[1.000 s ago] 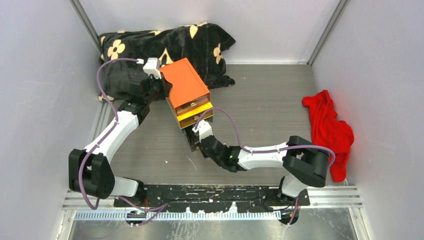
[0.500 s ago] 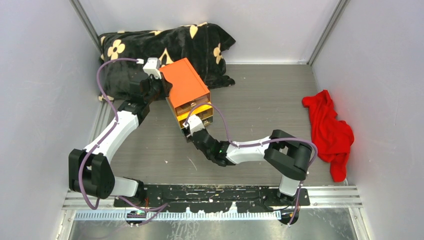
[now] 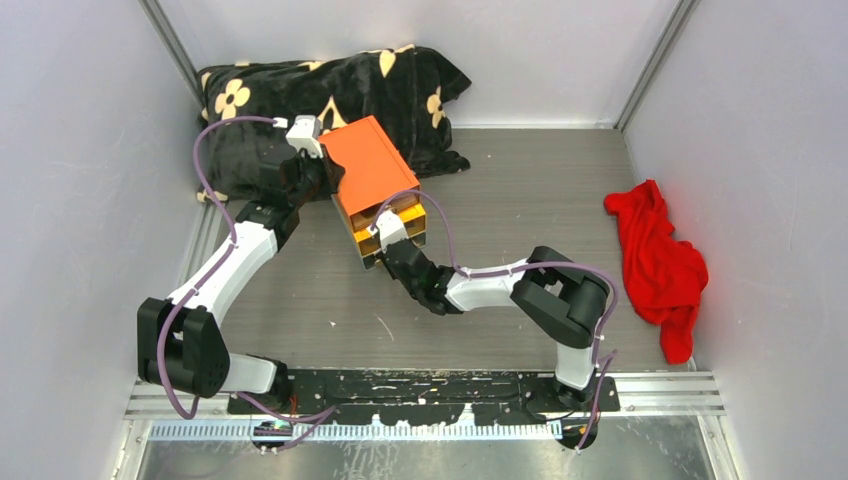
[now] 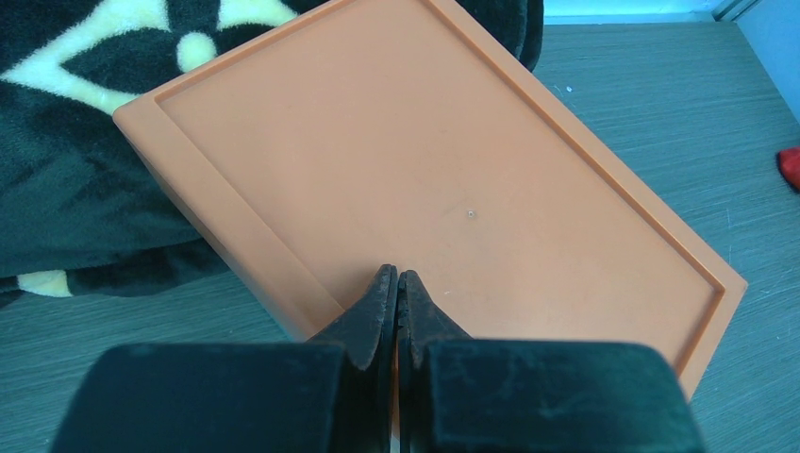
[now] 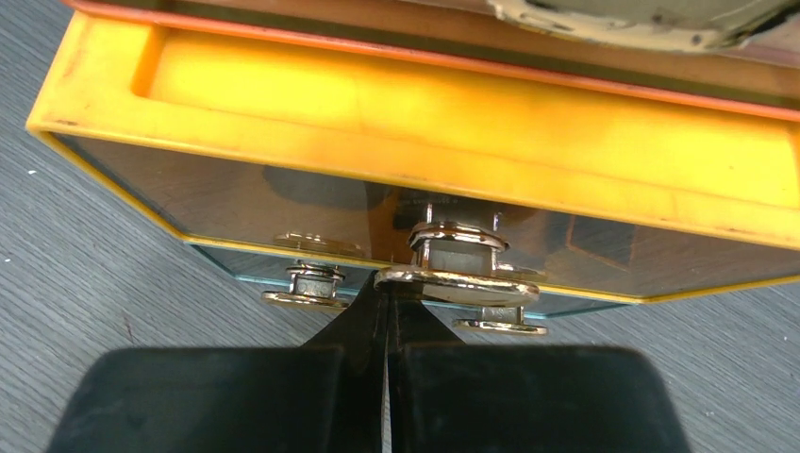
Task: Organize the makeup
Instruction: Close the drawer in the storage box, then reset both arms
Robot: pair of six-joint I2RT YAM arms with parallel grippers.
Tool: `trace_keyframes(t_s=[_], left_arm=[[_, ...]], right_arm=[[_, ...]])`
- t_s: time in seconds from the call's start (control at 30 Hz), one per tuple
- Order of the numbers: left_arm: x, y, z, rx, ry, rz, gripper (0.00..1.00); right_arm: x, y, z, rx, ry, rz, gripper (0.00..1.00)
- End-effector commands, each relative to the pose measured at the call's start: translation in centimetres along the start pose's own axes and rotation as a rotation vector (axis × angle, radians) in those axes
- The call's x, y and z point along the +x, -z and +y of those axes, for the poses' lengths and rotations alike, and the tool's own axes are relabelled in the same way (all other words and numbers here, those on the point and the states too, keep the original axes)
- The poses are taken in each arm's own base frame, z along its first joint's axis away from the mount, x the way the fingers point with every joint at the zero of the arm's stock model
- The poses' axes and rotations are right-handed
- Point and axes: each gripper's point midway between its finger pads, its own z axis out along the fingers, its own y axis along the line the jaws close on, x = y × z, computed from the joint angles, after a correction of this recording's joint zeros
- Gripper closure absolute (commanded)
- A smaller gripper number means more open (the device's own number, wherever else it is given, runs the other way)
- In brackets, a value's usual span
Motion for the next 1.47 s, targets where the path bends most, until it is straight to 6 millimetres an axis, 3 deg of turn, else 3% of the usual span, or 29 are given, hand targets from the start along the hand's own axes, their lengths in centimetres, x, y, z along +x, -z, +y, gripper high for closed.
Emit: trace_keyframes(t_s=[0.0,0.13,0.2,0.23,0.3,0.33,0.37,0.47,0.5,0.7,0.93,1.17,1.43], left_arm=[[7.2,0.8,2.9,-0.110,-0.003,0.240,1.00],[6.2,1.3,2.8,-0.119,-0.003,0.217,0.99],[5.4,1.8,2.6,-0.120,-0.002,0.198,0.96],[5.1,2.0,2.7,-0.123,0.000,0.191,0.93],[4.3,2.4,2.4,-0.120,0.006,0.171,0.85],[4.0,2.7,2.2,-0.115,0.006,0.164,0.65],[3.7,3.0,2.1,-0.113,0.005,0.156,0.42],[2.4,4.2,1.8,-0.111,-0.014,0.127,0.02],[1.8,4.7,1.6,-0.104,-0.025,0.107,0.00],[0.1,7.3,2.2,-0.173,-0.016,0.054,0.00],[-0.8,9.7,3.0,-0.254,0.010,0.053,0.00],[-1.1,11.0,3.1,-0.271,0.013,0.042,0.00],[-0.7,11.6,3.2,-0.279,0.019,0.048,0.00]], right_arm=[[-5.0,-0.6,-0.2,0.007,-0.061,-0.132,0.99],[-6.6,0.7,-0.2,-0.013,-0.061,-0.139,0.91],[-7.3,2.0,-0.4,-0.005,-0.047,-0.140,0.79],[-7.4,2.8,-0.6,0.003,-0.028,-0.134,0.65],[-7.8,4.5,-1.1,0.026,-0.005,-0.130,0.21],[-8.0,5.5,-1.5,0.033,-0.006,-0.129,0.02],[-8.1,6.4,-1.8,0.034,-0.014,-0.126,0.00],[-8.8,9.4,-3.4,0.034,-0.071,-0.133,0.00],[-8.9,10.3,-4.1,0.040,-0.084,-0.130,0.00],[-8.9,14.8,-7.4,0.081,-0.141,-0.122,0.00],[-8.4,17.7,-10.2,0.168,-0.220,-0.077,0.00],[-8.5,19.1,-12.3,0.257,-0.259,-0.077,0.00],[-7.8,19.7,-13.4,0.308,-0.270,-0.068,0.00]])
